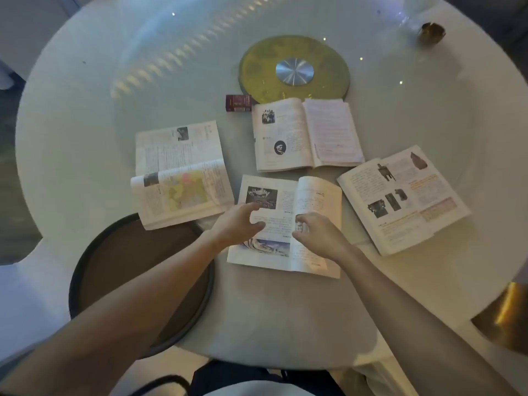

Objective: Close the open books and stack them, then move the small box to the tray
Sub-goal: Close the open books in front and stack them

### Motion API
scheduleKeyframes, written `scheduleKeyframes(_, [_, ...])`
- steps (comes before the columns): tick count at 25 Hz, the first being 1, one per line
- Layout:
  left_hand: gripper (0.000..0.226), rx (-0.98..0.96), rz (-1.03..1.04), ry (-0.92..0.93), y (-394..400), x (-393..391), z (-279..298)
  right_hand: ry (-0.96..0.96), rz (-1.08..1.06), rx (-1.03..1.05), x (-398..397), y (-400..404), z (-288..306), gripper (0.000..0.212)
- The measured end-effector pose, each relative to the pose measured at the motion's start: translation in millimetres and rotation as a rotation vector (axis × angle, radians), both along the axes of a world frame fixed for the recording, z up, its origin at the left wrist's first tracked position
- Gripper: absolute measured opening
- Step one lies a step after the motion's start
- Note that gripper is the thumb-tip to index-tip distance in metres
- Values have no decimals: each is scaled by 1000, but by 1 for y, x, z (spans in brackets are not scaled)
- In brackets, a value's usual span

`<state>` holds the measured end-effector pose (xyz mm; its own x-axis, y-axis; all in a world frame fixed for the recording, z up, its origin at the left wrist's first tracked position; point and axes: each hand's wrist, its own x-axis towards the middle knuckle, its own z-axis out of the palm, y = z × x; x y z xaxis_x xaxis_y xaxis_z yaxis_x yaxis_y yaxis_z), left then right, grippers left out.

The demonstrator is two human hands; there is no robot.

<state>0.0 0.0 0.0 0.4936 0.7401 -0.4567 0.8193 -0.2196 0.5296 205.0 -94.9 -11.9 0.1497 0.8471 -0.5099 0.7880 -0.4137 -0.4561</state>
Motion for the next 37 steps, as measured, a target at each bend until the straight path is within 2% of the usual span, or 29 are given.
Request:
scheduleKeyframes(5, [66,-110,138,21,-19,-6,-32,26,-108,54,-8,-18,-23,51])
scheduleKeyframes(9, [69,-80,327,58,-25,-18,-52,47,-511,222,0,-36,-35,50])
scheduleKeyframes(13, [62,-105,422,84,-31,-28,-67,89,-912,57,15,-58,-50,57])
scheduleKeyframes(16, [69,-159,509,92,-36,-26,-67,169,-1046,-13,19,-71,-63,62])
scheduleKeyframes(19, [49,-197,577,51,-37,-30,-71,333,-1154,-6,22,-76,-69,54])
scheduleKeyframes(24, [19,-408,725,-230,-22,-44,-67,594,-1156,102,31,-75,-59,15])
scheduleKeyframes(28, [1,-489,699,-401,-18,-40,-49,708,-1140,167,34,-62,-28,6])
scheduleKeyframes(31, [8,-540,687,-456,-17,-28,-43,821,-1047,203,30,-50,-3,7])
scheduleKeyframes(33, [9,-611,727,-499,-20,-19,-37,783,-890,224,17,-42,9,7])
scheduleKeyframes(35, [27,-744,794,-573,-24,-13,-31,732,-694,219,-7,-32,11,9])
scheduleKeyframes(37, [50,-845,776,-571,-29,-11,-28,649,-460,162,-33,-27,4,12])
